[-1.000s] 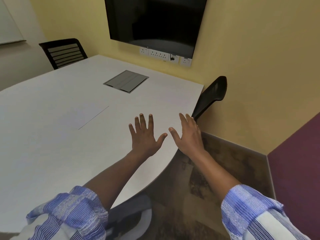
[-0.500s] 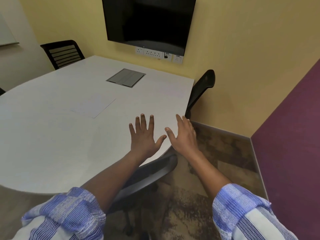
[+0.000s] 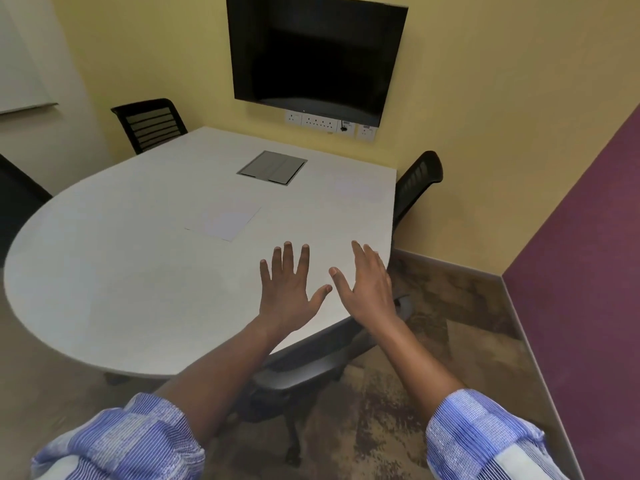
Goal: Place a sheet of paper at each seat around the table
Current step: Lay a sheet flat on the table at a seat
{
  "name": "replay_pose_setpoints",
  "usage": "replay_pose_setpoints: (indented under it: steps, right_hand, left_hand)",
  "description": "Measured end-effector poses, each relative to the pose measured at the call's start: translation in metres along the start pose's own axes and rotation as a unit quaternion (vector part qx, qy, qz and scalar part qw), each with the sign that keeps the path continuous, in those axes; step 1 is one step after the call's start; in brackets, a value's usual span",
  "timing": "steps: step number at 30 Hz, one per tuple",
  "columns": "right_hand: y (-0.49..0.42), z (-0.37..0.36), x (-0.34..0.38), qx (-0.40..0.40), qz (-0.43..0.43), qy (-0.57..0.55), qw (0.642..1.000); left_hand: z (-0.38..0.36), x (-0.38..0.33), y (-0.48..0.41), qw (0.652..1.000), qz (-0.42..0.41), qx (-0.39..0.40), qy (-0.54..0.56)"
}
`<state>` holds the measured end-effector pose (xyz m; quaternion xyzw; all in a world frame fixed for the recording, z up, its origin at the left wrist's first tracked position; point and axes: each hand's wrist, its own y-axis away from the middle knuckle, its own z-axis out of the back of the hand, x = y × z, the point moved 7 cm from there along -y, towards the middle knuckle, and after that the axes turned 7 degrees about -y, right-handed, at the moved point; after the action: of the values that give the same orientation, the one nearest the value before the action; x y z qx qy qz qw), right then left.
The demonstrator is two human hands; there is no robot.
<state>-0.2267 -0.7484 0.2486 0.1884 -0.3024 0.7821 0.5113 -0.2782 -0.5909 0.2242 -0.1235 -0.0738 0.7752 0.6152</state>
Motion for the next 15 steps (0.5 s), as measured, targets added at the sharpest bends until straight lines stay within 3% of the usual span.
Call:
replay_pose_setpoints:
  steps: [15]
  right_hand:
    - [0.045, -0.148, 0.175, 0.002, -0.039, -0.039, 0.998]
  left_hand:
    - [0.026, 0.239, 0.042, 1.000, -0.019, 0.014, -0.016]
